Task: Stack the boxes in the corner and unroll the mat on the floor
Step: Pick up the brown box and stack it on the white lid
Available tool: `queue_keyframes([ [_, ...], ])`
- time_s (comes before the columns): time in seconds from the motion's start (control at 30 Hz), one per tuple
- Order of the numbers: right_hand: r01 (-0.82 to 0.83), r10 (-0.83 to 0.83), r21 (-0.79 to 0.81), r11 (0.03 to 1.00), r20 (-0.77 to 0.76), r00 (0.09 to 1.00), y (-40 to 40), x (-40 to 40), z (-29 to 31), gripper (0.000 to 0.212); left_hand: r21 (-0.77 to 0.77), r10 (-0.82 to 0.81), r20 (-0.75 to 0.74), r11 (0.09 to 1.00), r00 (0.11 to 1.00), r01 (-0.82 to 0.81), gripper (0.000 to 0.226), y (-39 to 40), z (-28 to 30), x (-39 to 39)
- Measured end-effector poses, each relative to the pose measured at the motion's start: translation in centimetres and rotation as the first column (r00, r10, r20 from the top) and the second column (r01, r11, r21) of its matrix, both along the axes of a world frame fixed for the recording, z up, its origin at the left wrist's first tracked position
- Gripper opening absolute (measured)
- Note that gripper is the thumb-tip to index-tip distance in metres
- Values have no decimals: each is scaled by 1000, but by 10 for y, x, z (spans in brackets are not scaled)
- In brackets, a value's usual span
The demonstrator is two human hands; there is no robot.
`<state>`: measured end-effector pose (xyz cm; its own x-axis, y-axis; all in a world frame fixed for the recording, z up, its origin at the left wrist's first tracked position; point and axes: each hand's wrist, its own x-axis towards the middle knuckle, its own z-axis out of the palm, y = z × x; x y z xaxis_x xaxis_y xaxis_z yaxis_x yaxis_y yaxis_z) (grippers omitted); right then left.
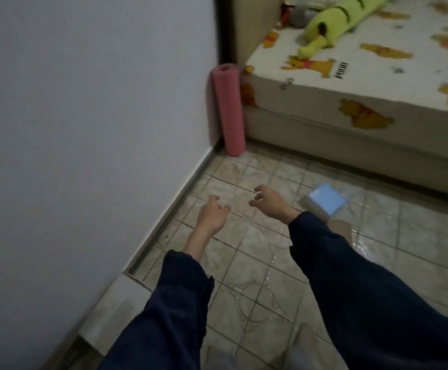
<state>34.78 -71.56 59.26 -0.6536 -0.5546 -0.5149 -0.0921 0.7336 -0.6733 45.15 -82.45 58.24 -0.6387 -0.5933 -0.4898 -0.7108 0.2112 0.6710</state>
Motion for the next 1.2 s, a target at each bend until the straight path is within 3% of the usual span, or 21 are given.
queue_keyframes([
  [0.1,109,-109,57,992,-7,994,91,-62,-21,53,50,-118,31,992,992,117,53,88,-11,-75],
  [0.33,219,-227,124,968,56,972,191,-110,-53,53,83,-266,90,962,960,259,53,171,-41,-150],
  [0.47,319,-331,165,933,48,942,252,-151,-83,22,111,-396,117,917,911,384,52,224,-63,-202],
  [0.53,353,-365,181,918,40,930,274,-168,-91,33,130,-442,134,895,887,427,53,242,-77,-226],
  [0.9,419,-469,274,866,152,870,328,-276,-174,54,227,-525,216,847,823,481,53,290,-178,-341],
  [1.2,481,-545,289,828,212,811,351,-350,-336,51,118,-573,230,819,787,562,38,301,-320,-436],
])
